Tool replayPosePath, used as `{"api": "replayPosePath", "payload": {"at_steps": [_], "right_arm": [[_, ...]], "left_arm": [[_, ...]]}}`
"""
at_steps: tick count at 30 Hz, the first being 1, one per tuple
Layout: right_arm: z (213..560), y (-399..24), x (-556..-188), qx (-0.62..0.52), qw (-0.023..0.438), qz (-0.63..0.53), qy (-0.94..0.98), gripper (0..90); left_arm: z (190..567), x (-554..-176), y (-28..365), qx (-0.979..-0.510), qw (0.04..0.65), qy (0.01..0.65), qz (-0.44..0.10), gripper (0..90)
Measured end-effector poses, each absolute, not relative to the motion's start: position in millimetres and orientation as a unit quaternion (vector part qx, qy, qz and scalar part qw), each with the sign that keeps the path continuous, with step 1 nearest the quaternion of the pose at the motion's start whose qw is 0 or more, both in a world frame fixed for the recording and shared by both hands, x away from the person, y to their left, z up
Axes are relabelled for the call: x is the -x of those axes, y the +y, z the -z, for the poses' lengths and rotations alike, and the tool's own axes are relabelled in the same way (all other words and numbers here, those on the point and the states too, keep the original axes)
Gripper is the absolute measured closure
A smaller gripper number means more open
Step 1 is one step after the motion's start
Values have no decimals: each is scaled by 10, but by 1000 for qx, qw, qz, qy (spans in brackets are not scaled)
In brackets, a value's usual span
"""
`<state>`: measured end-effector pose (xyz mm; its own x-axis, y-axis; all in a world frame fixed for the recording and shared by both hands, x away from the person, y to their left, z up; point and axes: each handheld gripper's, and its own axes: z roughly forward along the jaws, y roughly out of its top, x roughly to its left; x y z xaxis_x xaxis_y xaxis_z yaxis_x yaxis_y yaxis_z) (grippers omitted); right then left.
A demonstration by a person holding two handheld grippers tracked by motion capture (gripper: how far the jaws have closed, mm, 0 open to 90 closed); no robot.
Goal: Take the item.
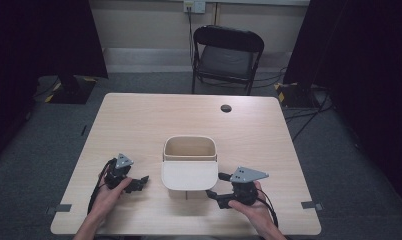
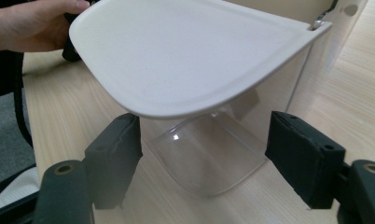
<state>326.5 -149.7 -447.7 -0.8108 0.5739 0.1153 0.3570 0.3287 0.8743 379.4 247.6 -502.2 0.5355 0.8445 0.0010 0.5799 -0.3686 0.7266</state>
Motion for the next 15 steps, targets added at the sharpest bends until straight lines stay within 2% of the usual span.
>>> {"api": "replayPosePath", "payload": {"at_steps": [8, 15], "right_arm": [[4471, -1472, -3274, -287, 114, -501, 808, 289], [4452, -1465, -3279, -284, 116, -506, 806, 272]], "left_arm": [[5023, -3794, 2475, -805, 346, 443, -191, 68], [5022, -3794, 2476, -805, 346, 442, -191, 68]]}}
